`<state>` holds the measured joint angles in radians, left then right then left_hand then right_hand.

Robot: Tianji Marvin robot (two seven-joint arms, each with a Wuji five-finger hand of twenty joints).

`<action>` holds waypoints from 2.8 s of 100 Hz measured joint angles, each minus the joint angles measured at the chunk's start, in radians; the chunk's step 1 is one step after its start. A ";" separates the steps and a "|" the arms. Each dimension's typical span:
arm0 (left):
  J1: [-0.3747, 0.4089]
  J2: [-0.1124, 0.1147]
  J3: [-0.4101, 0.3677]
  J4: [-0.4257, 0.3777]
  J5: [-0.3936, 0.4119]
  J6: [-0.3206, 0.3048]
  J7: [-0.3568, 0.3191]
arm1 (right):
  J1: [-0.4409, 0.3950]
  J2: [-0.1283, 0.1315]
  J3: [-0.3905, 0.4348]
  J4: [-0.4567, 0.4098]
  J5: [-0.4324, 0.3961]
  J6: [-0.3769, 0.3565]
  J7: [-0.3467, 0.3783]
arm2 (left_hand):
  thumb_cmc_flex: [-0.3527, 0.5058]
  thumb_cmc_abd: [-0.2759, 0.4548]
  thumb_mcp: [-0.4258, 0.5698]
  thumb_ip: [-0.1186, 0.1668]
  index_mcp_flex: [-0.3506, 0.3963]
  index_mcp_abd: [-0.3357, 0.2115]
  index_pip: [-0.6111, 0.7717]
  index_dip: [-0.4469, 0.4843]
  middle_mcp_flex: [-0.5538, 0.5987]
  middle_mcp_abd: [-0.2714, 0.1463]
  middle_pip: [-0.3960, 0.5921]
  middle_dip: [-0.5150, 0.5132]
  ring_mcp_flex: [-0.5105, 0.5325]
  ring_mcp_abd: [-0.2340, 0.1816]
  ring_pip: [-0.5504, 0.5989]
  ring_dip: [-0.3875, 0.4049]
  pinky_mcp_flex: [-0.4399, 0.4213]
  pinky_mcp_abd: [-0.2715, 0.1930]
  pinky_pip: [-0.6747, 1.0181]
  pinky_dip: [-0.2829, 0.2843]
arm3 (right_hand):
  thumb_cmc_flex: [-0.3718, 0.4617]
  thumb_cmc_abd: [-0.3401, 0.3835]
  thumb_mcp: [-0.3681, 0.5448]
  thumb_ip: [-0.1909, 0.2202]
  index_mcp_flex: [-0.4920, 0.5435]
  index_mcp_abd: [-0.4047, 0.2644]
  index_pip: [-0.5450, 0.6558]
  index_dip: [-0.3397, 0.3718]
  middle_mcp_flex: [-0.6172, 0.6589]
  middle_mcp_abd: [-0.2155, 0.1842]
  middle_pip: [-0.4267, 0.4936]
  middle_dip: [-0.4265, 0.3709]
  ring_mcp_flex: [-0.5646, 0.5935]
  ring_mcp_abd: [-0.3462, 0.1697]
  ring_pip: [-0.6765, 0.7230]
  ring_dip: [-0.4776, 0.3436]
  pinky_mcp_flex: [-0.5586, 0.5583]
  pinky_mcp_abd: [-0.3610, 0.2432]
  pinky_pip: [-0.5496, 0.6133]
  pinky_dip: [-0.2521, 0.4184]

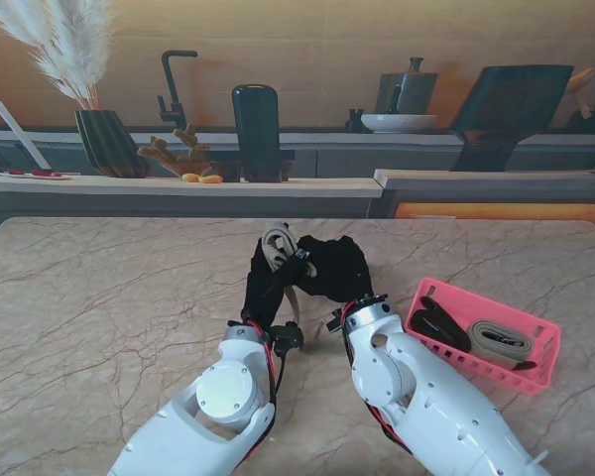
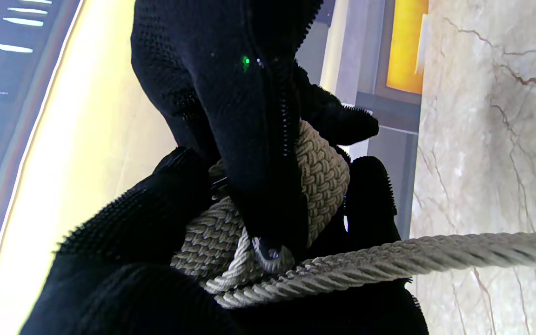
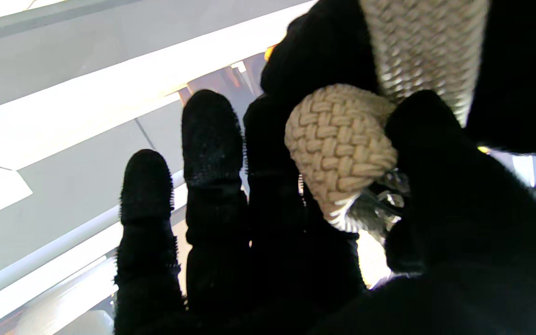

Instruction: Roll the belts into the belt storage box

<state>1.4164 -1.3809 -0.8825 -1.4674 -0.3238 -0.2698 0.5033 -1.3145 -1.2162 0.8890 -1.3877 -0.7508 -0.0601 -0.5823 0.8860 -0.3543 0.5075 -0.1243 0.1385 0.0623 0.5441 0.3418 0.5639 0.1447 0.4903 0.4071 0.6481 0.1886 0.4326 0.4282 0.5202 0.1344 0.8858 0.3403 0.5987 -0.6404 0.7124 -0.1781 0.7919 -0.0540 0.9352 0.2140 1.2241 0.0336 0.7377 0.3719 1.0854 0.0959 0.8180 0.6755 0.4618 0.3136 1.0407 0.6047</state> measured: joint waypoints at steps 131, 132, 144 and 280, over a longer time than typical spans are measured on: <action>0.008 0.013 -0.018 -0.017 0.091 0.068 -0.042 | -0.064 0.019 0.094 -0.069 -0.104 0.044 0.044 | -0.051 -0.091 0.039 0.000 0.158 0.039 0.145 0.110 0.141 -0.002 -0.044 0.030 0.130 0.033 0.189 0.087 0.043 0.109 0.251 0.095 | 0.039 0.049 -0.099 -0.058 0.015 -0.007 0.019 0.080 -0.012 0.107 0.044 -0.009 0.006 0.071 0.052 0.000 -0.002 0.000 0.038 -0.028; 0.008 0.014 -0.018 -0.017 0.090 0.068 -0.042 | -0.064 0.020 0.096 -0.070 -0.104 0.043 0.046 | -0.051 -0.100 0.039 0.000 0.158 0.039 0.145 0.110 0.141 -0.002 -0.044 0.048 0.131 0.033 0.207 0.097 0.042 0.113 0.257 0.098 | 0.039 0.049 -0.105 -0.067 0.015 -0.007 0.019 0.080 -0.012 0.107 0.044 -0.008 0.006 0.071 0.056 0.001 -0.003 0.000 0.038 -0.028; 0.007 0.012 -0.011 -0.017 0.102 0.066 -0.022 | -0.063 0.037 0.117 -0.083 -0.110 0.030 0.072 | -0.051 -0.111 0.027 0.000 0.183 0.038 0.141 0.131 0.142 -0.002 -0.044 0.144 0.143 0.034 0.308 0.165 0.011 0.123 0.315 0.140 | 0.039 0.049 -0.116 -0.070 0.012 -0.007 0.006 0.080 -0.016 0.107 0.044 0.001 -0.002 0.071 0.060 0.001 -0.004 0.000 0.038 -0.036; -0.012 -0.014 -0.009 0.043 0.179 0.019 0.107 | -0.036 0.055 0.063 -0.086 -0.012 -0.013 0.138 | -0.212 0.008 -0.083 0.051 0.145 -0.011 0.207 0.237 0.103 -0.053 0.104 0.198 0.038 0.014 0.272 0.241 -0.121 0.115 0.299 0.211 | 0.104 0.078 -0.033 -0.063 0.013 0.136 -0.010 0.120 -0.032 0.113 0.044 0.026 -0.013 0.072 0.062 0.028 -0.016 0.001 0.038 -0.037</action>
<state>1.4040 -1.3945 -0.8911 -1.4241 -0.1447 -0.2506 0.6108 -1.3503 -1.1614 0.9520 -1.4742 -0.7627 -0.0729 -0.4443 0.6743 -0.3462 0.4240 -0.0738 0.2833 0.0514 0.7512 0.5784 0.6671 0.0919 0.5942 0.6054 0.6859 0.2027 0.7042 0.6690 0.3995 0.2489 1.1849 0.5511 0.7032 -0.5619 0.6792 -0.2415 0.8046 0.0822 0.9251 0.3341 1.1918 0.1462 0.7814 0.3977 1.0729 0.1675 0.8796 0.7035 0.4461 0.3146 1.0784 0.5680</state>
